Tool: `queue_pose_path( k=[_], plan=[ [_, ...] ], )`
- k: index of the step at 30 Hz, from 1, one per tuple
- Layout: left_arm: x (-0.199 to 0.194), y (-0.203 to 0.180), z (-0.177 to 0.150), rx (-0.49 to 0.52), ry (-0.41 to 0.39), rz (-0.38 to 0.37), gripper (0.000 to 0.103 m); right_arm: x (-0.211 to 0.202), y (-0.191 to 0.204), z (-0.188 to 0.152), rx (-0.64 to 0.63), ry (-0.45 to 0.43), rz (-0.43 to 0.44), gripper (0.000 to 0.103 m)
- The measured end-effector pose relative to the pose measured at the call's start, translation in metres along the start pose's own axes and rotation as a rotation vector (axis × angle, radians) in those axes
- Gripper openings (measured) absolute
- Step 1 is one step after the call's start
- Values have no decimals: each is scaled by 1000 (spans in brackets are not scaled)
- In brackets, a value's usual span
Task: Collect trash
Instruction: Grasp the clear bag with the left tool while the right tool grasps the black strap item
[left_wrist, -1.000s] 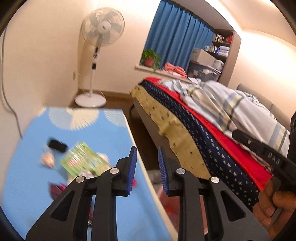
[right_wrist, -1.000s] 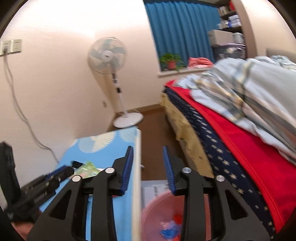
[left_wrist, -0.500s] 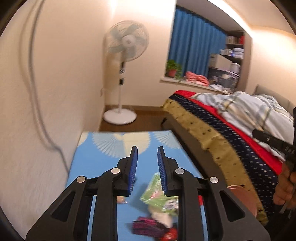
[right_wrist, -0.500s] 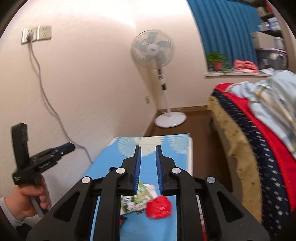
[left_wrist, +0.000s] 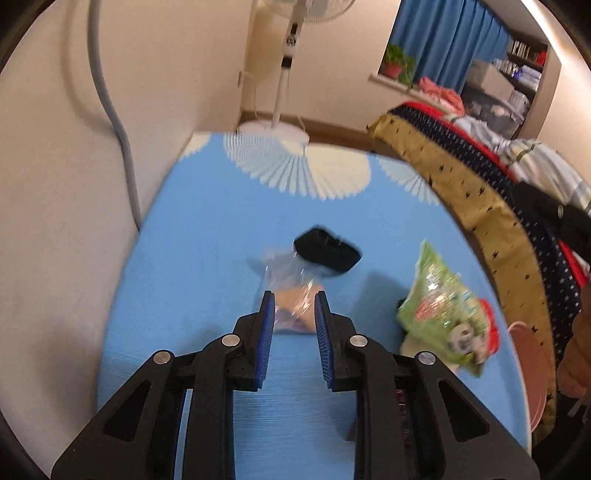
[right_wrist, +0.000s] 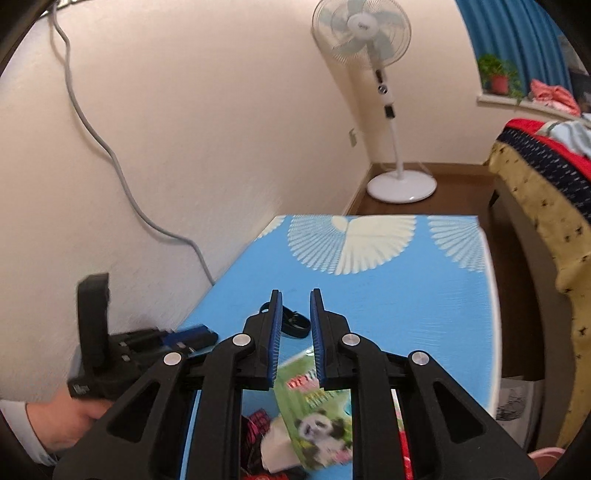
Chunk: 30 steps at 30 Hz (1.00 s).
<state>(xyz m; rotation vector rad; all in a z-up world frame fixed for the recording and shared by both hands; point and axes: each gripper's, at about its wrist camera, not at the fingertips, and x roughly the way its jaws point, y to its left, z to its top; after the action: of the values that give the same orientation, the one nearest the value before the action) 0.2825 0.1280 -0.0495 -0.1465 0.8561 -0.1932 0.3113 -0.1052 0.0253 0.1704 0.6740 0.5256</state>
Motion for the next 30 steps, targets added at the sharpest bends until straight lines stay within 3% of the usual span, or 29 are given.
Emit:
queue_pose_path(
  k=[3,7,8,11,15,20,23,25,29,30],
  plan=[
    [13,5,-3,-16,16,5,23,26,4,0,-2,37,19,19],
    [24,14,-5,-50,31,1,45,62,8,3,-1,96,46,20],
    [27,16,-6,-59,38,-6,46,69,9,3,1,104,44,21],
    [35,19,-9,-57,63,-5,46,94,11,3,13,149,51,23],
    [39,21,-10,-62,67,-21,46,127,20,4,17,223,68,43],
    [42,25,-9,-77,71,-48,45,158,29,2,-4,303,23,44],
    [43,29,-9,-88,75,-66,34,168,32,-1,-18,339,-3,44],
    [44,27,-8,-83,80,-75,27,170,32,-3,-26,354,-15,37],
    [43,24,-5,-75,90,-73,18,165,33,-5,-42,370,-16,8],
    [42,24,-4,-74,88,-71,13,163,33,-4,-46,369,-16,7]
  ],
)
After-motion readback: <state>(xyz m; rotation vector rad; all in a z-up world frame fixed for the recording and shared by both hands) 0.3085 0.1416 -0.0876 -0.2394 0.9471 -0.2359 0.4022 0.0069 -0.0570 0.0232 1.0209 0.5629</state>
